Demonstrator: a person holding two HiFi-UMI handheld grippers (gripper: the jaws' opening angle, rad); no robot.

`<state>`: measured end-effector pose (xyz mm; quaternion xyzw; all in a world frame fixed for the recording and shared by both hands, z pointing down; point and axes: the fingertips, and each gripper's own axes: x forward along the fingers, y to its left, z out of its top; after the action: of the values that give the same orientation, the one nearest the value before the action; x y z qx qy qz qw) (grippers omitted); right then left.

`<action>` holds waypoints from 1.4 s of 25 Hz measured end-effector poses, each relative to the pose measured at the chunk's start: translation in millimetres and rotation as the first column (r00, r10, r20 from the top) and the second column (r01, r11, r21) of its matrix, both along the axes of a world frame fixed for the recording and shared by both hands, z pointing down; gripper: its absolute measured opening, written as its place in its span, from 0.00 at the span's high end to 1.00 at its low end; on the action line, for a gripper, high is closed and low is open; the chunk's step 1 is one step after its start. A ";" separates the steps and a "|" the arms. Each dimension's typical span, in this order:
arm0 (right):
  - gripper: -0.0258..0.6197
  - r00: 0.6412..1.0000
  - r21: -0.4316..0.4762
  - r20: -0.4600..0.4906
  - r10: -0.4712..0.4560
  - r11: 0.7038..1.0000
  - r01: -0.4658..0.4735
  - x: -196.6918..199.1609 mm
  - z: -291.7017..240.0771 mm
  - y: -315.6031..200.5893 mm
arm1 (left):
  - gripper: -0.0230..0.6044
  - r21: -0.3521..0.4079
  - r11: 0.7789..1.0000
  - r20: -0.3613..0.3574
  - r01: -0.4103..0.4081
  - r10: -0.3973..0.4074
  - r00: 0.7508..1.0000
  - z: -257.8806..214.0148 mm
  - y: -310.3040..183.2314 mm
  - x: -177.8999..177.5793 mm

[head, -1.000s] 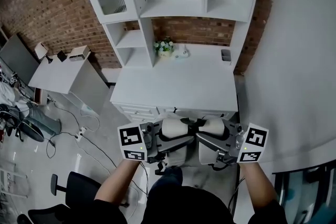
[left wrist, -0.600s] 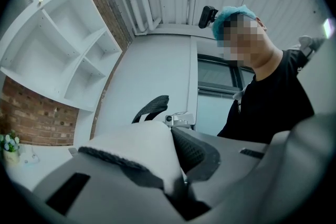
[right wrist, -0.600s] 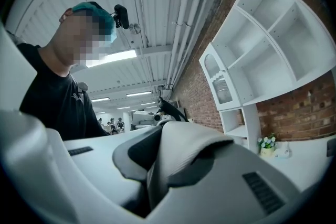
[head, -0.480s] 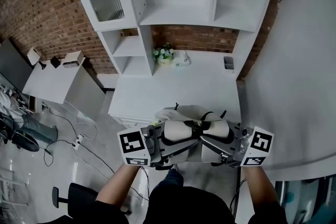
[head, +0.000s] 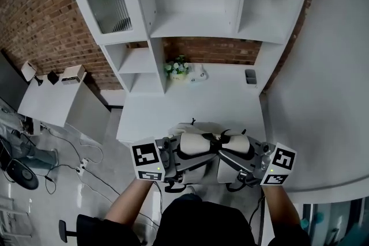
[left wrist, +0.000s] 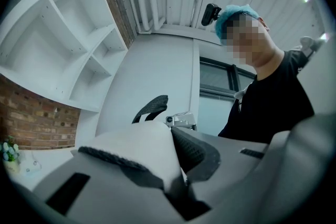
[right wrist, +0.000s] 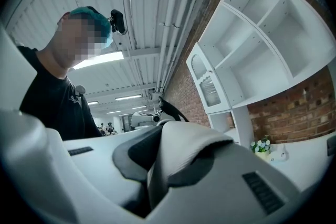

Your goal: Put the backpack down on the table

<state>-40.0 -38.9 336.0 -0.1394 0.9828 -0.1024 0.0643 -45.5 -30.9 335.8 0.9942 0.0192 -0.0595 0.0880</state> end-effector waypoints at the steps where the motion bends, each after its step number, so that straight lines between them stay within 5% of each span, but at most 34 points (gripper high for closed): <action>1: 0.89 1.000 -0.001 -0.002 0.005 1.000 -0.005 -2.8 0.1 -4.8 | 0.88 -0.001 1.000 -0.002 -0.007 0.007 1.000 0.1 -4.9 -2.8; 14: 0.88 0.997 0.021 -0.040 0.063 0.998 -0.062 -14.9 -4.7 -70.2 | 0.88 0.050 0.995 -0.009 -0.090 0.090 0.996 -3.5 -70.3 -15.1; 24: 0.88 0.998 0.064 -0.042 0.050 0.997 -0.047 -10.3 -5.6 -112.5 | 0.88 0.043 0.997 0.000 -0.061 0.061 0.998 -3.6 -112.7 -10.2; 35: 0.89 1.000 -0.010 -0.002 -0.021 1.000 0.021 10.6 3.0 -172.6 | 0.88 0.018 1.000 0.031 0.003 -0.003 1.000 3.7 -171.6 10.7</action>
<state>-29.4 -211.5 339.0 -0.1294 0.9838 -0.1077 0.0614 -34.8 -202.6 339.5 0.9957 0.0170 -0.0441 0.0793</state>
